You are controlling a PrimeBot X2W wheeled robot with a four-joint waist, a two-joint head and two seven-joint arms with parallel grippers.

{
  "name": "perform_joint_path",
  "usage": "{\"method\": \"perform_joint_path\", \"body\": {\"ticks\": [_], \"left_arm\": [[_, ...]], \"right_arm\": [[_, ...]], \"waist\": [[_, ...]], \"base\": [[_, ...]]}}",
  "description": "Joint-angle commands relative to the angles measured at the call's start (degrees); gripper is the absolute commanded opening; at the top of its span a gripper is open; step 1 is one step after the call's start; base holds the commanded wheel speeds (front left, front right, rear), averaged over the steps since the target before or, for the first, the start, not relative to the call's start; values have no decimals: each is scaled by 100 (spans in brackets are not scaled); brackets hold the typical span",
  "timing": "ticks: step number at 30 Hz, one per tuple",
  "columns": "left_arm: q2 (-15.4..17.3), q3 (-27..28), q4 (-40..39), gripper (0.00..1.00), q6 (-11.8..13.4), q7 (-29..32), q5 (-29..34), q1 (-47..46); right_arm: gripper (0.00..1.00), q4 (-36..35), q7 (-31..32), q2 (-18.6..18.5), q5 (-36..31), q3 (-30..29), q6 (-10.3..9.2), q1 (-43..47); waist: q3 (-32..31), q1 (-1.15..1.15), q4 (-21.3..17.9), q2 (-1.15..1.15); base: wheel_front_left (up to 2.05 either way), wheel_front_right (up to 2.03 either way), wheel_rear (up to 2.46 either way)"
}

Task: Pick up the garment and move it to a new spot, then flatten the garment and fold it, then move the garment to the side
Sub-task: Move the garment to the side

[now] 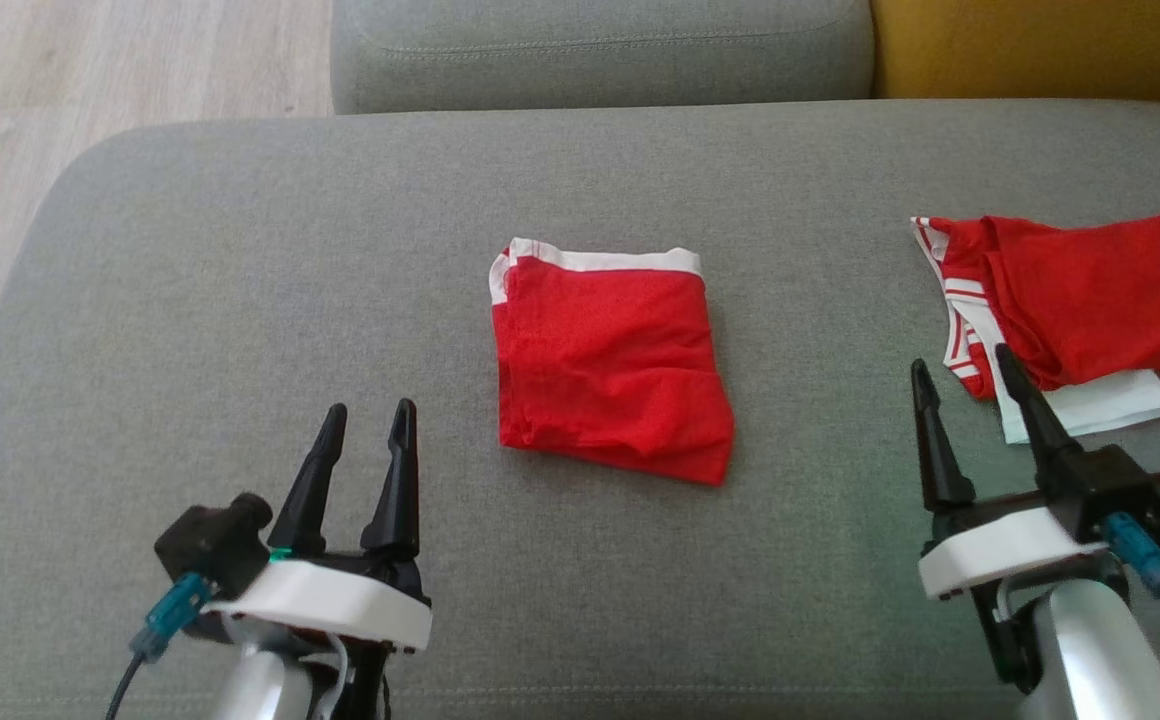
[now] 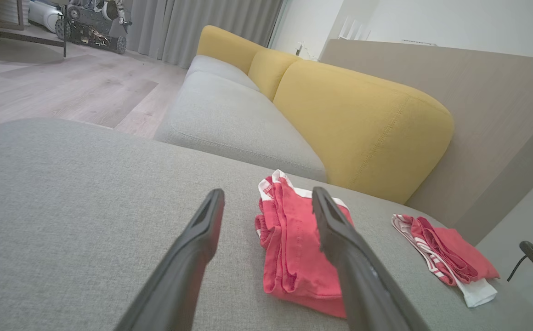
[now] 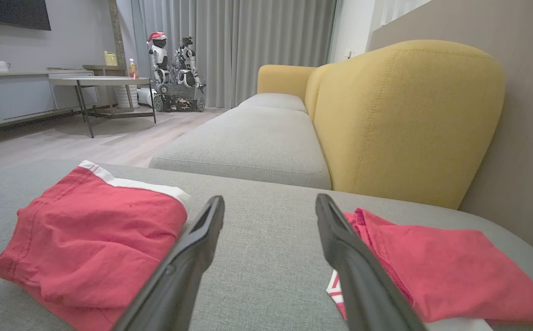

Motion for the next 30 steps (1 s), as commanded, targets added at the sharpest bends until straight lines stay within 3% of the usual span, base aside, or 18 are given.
{"method": "perform_joint_path", "body": {"ticks": [1, 5, 12, 20, 30], "left_arm": [[23, 168, -221, 100, -18, -69, 29, -186], [23, 122, -235, 100, -30, -69, 21, -249], [23, -48, -196, 100, -80, -69, -8, -444], [23, -185, -164, 100, -89, -69, -50, -679], [23, -213, -149, 100, -79, -69, -100, -792]], "right_arm": [[100, -229, -62, 45, -75, 137, -4, -117], [100, -156, -9, 90, 72, 253, -4, -204], [100, 365, 650, 153, 917, 775, -4, -806], [100, 1463, 1198, -20, 1617, 1177, -4, -1657], [100, 2629, 1315, -58, 2064, 1384, -4, -2321]], "waist": [[21, 0, 19, 0], [112, 0, 79, 0], [456, 0, 356, 0], [853, 0, 825, 0], [1027, 0, 1151, 0]], "base": [[0, 0, 0], [0, 0, 0], [0, 0, 0], [0, 0, 0], [0, 0, 0]]}}
